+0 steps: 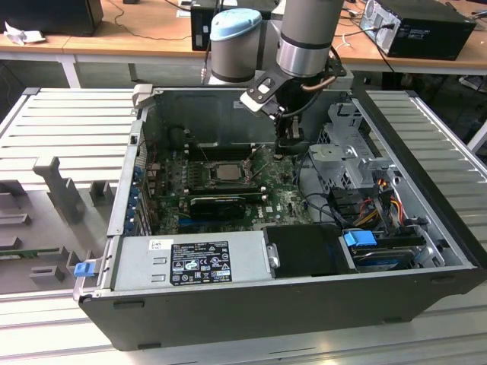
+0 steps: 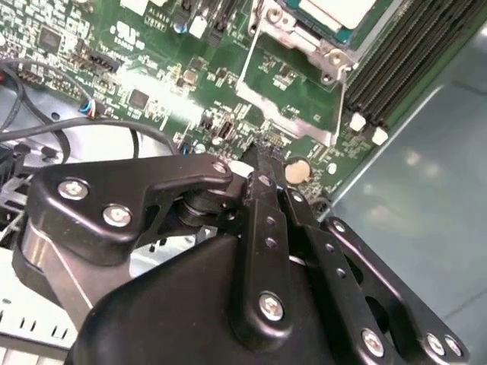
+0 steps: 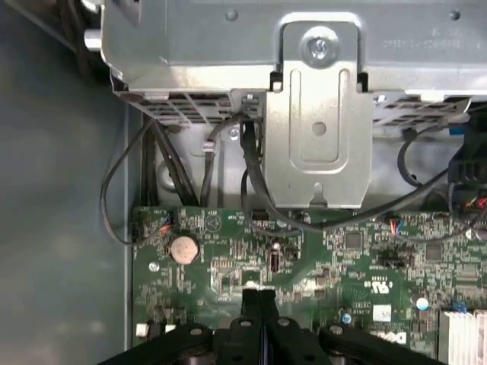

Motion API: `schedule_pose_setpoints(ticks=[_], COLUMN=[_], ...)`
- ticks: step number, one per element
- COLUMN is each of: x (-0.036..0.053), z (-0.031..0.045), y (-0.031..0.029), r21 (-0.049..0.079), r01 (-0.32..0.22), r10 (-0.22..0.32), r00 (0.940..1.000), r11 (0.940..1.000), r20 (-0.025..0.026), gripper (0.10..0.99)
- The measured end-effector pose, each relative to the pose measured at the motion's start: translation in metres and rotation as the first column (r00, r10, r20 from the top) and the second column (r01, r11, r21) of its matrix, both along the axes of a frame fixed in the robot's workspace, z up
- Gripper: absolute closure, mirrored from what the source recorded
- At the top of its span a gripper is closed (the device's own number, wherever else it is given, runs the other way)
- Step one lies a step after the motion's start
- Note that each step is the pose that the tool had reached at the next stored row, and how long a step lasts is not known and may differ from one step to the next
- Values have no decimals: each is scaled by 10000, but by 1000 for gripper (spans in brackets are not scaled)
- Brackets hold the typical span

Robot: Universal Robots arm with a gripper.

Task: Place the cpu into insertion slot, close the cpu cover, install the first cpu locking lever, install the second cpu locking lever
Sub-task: 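Close the cpu cover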

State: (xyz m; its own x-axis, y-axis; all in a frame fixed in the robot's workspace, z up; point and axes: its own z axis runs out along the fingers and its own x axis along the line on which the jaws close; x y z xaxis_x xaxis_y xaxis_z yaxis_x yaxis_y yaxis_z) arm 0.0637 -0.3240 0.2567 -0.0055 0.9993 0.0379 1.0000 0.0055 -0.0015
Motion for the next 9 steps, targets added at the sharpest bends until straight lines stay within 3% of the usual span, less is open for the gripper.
schedule_pose_setpoints(ticks=[2,5,9], x=[-6,-15,-96], z=[-44,-50,-54], y=[0,1,0], r21=[5,8,9], r01=[-16,-24,-29], r10=[16,24,29], r00=[10000,10000,10000], r11=[10000,10000,10000], r20=[1,-1,0], gripper=[980,980,980])
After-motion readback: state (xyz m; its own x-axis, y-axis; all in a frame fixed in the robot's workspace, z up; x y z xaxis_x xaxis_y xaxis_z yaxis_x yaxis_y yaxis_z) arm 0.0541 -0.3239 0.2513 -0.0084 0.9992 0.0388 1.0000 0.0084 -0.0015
